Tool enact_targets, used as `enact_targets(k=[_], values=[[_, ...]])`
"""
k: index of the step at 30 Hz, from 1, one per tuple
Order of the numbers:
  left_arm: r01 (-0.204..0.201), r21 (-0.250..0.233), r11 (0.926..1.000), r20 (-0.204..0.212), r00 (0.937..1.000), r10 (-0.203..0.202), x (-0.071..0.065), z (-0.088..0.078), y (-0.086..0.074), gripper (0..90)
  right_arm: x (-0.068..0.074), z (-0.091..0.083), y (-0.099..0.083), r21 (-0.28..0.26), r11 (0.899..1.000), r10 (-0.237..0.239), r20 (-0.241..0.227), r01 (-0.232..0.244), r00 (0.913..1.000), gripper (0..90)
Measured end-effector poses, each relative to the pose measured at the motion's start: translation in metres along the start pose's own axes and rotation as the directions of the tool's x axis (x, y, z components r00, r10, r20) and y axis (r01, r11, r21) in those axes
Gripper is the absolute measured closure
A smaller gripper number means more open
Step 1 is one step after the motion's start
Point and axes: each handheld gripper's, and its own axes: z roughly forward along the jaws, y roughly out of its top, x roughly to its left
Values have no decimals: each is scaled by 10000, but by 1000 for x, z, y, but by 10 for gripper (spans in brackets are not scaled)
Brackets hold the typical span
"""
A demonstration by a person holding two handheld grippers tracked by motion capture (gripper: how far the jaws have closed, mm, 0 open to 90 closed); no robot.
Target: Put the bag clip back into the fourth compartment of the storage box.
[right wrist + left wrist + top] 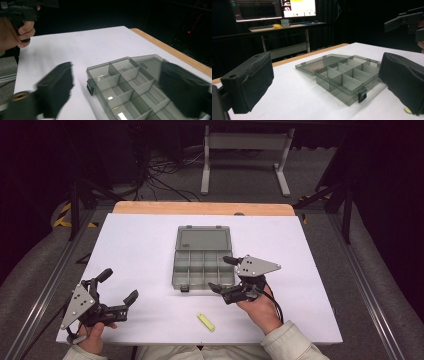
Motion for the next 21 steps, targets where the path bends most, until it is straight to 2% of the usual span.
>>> enact_targets(k=[1,2,5,9,10,12,14,15,18,20,21], values=[[0,0,10000,0,10000,0,0,0,0,5,0,0,0,0,10000,0,0,0,10000,181],[-4,5,10000,-2,10000,4,0,0,0,5,3,-4,3,70,10000,-32,-255,34,9997,325],[-7,5,10000,-9,10000,7,0,-1,0,5,2,-6,7,451,9988,245,-790,-209,9966,509],[0,1,10000,-33,10000,0,0,-1,0,5,2,-6,11,1408,9898,404,-1459,-197,9885,760],[0,1,10000,-33,10000,0,0,-1,0,5,2,-6,11,1408,9898,404,-1459,-197,9885,760],[2,10,10000,-31,10000,-2,0,-1,0,5,5,-5,13,1865,9824,297,-1826,50,9827,858],[-1,15,10000,-32,10000,1,0,0,0,5,7,-4,14,2204,9750,196,-2124,284,9770,898],[-6,16,10000,-36,10000,6,0,0,0,5,9,-3,14,2393,9699,100,-2250,454,9743,900],[-2,14,10000,-47,10000,2,0,0,0,5,13,-1,15,2753,9596,137,-2518,581,9677,900],[-10,24,10000,-49,10000,10,0,-1,0,5,14,-1,15,2828,9574,157,-2559,593,9666,900],[-5,19,10000,-51,10000,5,0,-1,0,5,15,1,14,2972,9528,189,-2635,625,9645,900]])
